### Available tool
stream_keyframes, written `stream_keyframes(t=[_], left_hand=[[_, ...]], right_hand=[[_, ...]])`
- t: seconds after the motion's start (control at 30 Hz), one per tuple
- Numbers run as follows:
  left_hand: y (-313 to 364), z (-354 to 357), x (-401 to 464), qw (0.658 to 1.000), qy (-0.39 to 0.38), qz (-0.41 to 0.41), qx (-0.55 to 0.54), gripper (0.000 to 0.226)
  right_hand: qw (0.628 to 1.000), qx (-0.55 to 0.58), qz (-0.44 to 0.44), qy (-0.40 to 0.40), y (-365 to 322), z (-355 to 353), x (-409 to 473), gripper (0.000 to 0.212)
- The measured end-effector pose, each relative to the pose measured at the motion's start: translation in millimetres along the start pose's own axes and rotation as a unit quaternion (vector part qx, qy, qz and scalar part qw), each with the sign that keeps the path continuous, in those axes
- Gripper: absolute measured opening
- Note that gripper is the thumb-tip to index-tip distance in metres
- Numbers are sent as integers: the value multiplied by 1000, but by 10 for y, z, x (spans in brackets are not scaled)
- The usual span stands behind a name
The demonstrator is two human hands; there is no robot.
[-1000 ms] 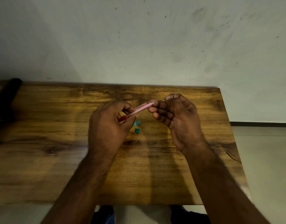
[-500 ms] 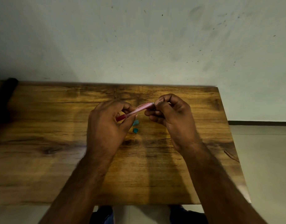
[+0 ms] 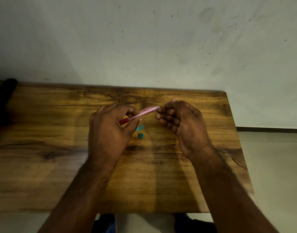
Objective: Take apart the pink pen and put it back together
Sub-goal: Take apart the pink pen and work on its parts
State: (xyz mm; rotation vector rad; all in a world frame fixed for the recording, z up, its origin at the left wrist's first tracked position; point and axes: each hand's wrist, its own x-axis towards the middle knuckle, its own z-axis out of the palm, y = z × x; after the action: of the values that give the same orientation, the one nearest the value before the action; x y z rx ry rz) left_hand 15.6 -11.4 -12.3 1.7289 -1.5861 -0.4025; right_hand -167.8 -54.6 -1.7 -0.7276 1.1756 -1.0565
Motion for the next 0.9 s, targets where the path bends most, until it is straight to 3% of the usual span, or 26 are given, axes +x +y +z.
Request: stream_keyframes(t=[0.23, 0.7, 0.83, 0.9], left_hand=[[6, 9, 2, 1000, -5, -6, 8, 17], [15, 13, -2, 1000, -20, -18, 7, 17], [17, 13, -1, 1000, -17, -21, 10, 17], [16, 9, 1, 1000, -19, -21, 10, 17]], right_hand=[[1000, 10, 9, 3, 29, -2, 24, 29], [996, -85, -14, 4, 137, 0, 70, 22], [995, -78, -32, 47, 59, -109, 129, 24], [982, -145, -71, 95, 6, -242, 174, 21]])
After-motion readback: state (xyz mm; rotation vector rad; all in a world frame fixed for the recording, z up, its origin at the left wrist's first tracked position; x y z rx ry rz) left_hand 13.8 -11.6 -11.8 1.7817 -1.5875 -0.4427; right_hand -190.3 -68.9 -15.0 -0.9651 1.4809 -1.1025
